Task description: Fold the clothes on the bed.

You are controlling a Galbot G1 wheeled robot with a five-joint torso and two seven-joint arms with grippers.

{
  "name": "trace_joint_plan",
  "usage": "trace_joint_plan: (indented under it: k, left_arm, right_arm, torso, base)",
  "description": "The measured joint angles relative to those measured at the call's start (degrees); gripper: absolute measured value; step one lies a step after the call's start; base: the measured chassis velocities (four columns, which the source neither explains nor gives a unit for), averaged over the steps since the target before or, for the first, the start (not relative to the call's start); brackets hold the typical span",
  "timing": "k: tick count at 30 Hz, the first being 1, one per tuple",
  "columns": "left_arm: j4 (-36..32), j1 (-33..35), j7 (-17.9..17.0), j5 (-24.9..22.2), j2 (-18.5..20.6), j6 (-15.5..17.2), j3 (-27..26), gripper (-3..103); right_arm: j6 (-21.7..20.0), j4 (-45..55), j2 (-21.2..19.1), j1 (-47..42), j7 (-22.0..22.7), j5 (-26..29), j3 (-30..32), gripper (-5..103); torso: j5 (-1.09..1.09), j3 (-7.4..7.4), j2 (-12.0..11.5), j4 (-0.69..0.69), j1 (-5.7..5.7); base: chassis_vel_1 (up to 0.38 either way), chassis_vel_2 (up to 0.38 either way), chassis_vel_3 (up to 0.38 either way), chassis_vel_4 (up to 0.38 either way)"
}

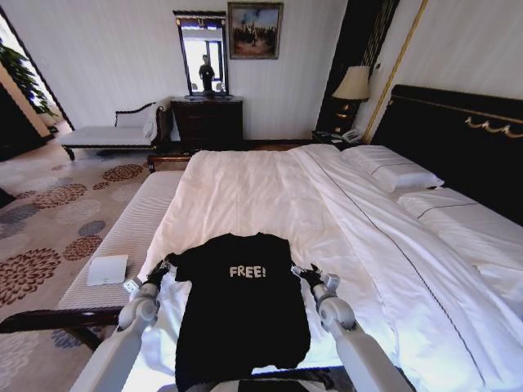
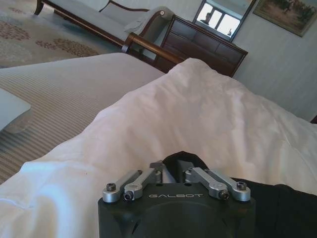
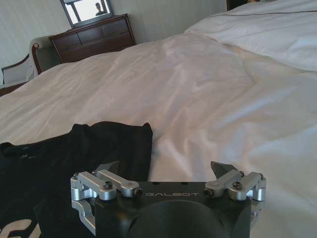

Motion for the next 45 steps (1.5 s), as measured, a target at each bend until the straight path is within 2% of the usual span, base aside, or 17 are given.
trace_joint_plan:
  k: [1, 2, 4, 6, 17, 28, 36, 42, 45]
  left_arm:
    - [0.2, -0.3, 0.0, -0.1, 0.0, 0.2, 0.1, 14]
    - [0.2, -0.3, 0.0, -0.1, 0.0, 0.2, 0.1, 14]
    - [0.6, -0.6, 0.0, -0.6, 0.0, 0.4, 0.1, 3]
    - [0.6, -0.7, 0.0, -0.7, 0.0, 0.4, 0.1, 1]
    - [-2.4, 1.2, -0.7, -0.8, 0.5, 0.2, -1.0, 0]
    - [-11.5, 6.7, -3.4, -0.8, 0.7, 1.4, -2.6, 0]
    - [-19.5, 5.2, -6.3, 3.9, 2.2, 4.1, 2.4, 0]
    - [-20.2, 4.6, -6.9, 6.1, 4.0, 4.5, 5.8, 0]
    - [-20.6, 3.1, -8.0, 7.6, 5.1, 5.5, 11.0, 0]
  right_arm:
    - [-0.2, 0.1, 0.0, 0.1, 0.1, 0.7, 0.0, 100]
    - [-0.2, 0.1, 0.0, 0.1, 0.1, 0.7, 0.0, 100]
    - [-0.3, 0.1, 0.0, 0.4, 0.1, 1.4, 0.0, 100]
    - [-0.4, 0.2, 0.0, 0.5, 0.2, 1.5, 0.0, 100]
    - [-0.4, 0.5, 0.5, 0.3, 0.2, 1.0, 0.1, 100]
    - [-0.3, 1.7, 0.4, -0.8, 0.1, 0.7, 0.8, 100]
    - [-0.4, 2.2, -0.3, 0.6, 0.2, 1.4, -0.3, 100]
    - [-0.7, 2.0, -0.8, 1.6, 0.2, 2.0, -1.4, 100]
    - [-0.8, 2.2, -1.4, 1.7, 0.1, 2.4, -1.4, 100]
  torso:
    - [0.0, 0.0, 0.0, 0.0, 0.0]
    - [0.0, 0.0, 0.0, 0.0, 0.0]
    - [0.0, 0.0, 0.0, 0.0, 0.0]
    - [0.0, 0.0, 0.0, 0.0, 0.0]
    - [0.0, 0.0, 0.0, 0.0, 0.0]
    - [0.0, 0.0, 0.0, 0.0, 0.0]
    - [0.01, 0.0, 0.0, -0.01, 0.0]
    - [0.01, 0.0, 0.0, 0.0, 0.0]
    - [0.01, 0.0, 0.0, 0.01, 0.0]
  base:
    - [0.0, 0.0, 0.0, 0.0]
    - [0.0, 0.0, 0.0, 0.0]
    - [0.0, 0.0, 0.0, 0.0]
    - [0.0, 0.0, 0.0, 0.0]
    - [0.0, 0.0, 0.0, 0.0]
    - [0.0, 0.0, 0.0, 0.0]
    - [0.0, 0.0, 0.0, 0.0]
    - [0.0, 0.0, 0.0, 0.0]
    - [0.0, 0.0, 0.0, 0.0]
